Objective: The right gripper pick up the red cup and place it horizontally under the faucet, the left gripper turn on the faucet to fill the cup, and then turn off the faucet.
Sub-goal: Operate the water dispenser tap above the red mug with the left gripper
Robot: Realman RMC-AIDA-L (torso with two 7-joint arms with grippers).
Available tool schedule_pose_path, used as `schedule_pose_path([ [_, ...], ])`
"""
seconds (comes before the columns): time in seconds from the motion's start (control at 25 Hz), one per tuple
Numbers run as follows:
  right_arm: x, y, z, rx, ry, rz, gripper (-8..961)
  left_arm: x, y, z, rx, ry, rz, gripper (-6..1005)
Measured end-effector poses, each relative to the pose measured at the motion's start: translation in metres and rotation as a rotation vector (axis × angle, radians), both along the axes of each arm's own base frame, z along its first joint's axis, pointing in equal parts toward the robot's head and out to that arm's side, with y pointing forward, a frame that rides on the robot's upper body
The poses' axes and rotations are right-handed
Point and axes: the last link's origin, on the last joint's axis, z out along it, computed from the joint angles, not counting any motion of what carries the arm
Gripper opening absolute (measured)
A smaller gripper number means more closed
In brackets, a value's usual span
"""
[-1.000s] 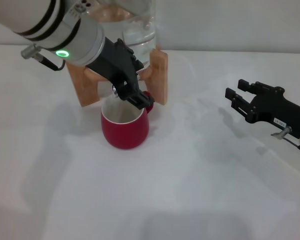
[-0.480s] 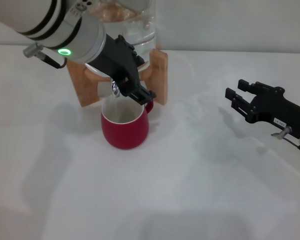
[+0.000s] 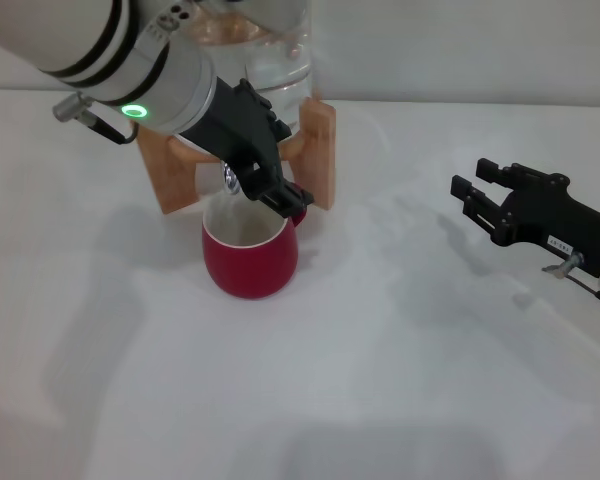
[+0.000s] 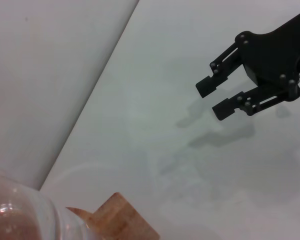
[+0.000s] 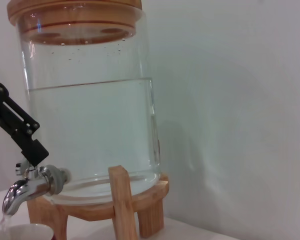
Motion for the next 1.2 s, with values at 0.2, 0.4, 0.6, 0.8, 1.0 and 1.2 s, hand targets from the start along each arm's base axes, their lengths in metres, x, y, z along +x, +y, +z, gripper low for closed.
schedule_pose_path([
  [0.2,0.0,-0.0001,-0.0001,-0.001,0.0,0.0,393,0.0001,-0.0019,0.0005,-0.011,0.003,0.003,811],
  [0.4,0.0007,-0.0003,0.0002,0.0,-0.001,-0.001,394,0.0014,-0.0037,0.0018,-0.024,0.01,0.008,812],
  [0.6,0.0009,-0.0004,0.0004,0.0,-0.001,-0.001,394,0.0022,-0.0063,0.0019,-0.041,0.015,0.01,812],
  [0.8,0.001,-0.0005,0.0003,-0.001,-0.003,-0.001,393,0.0027,-0.0072,0.0023,-0.047,0.014,0.015,812],
  [1.0,0.0017,-0.0014,-0.0001,-0.003,-0.003,-0.002,393,0.0045,-0.0065,0.0042,-0.035,0.007,0.01,812],
  [1.2,0.0025,-0.0022,-0.0002,-0.003,-0.002,-0.004,394,0.0093,-0.0063,0.0079,-0.013,-0.008,-0.011,812],
])
